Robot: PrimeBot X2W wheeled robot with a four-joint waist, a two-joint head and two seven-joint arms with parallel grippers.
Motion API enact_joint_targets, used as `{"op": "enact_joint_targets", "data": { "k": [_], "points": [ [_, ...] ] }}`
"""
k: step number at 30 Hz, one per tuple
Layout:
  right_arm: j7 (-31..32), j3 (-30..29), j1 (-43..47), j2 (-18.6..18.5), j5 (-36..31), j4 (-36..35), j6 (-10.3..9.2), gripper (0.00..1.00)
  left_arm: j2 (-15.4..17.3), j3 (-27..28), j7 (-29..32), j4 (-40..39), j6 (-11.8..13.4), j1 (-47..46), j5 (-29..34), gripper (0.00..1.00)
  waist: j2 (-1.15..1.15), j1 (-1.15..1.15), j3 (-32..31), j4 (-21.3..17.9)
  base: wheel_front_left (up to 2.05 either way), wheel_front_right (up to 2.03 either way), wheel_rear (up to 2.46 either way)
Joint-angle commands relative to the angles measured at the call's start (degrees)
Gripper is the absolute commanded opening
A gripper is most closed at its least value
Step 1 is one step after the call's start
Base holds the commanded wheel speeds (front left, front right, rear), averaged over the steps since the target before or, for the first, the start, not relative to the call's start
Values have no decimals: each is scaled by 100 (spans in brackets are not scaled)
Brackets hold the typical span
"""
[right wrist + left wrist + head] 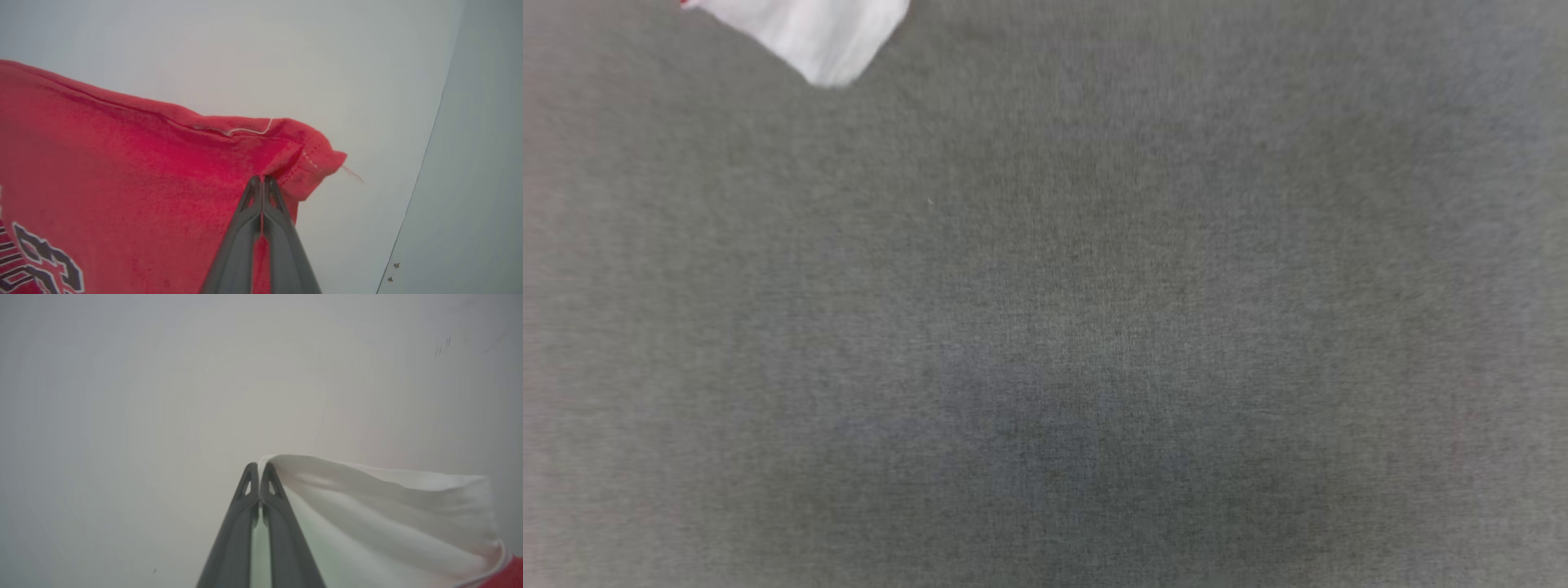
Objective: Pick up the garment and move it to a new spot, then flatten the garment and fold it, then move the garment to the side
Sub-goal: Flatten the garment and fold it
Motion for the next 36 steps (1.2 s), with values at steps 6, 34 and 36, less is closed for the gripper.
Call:
{"op": "enact_joint_targets", "data": {
  "k": [6,34,36],
  "points": [
    [-344,-276,-283,-62,-143,140,-6,0,-36,66,-408,-23,-95,-711,43,0,0,0,1400,-58,0,0,0],
    [-15,-393,847,-29,-1100,401,-6,0,-370,293,-539,-115,-604,1901,50,0,0,0,825,783,0,0,0],
    [93,-251,1071,-77,-996,288,-6,0,-378,182,-537,-166,-599,2151,-7,0,0,0,594,800,0,0,0]
  ]
}}
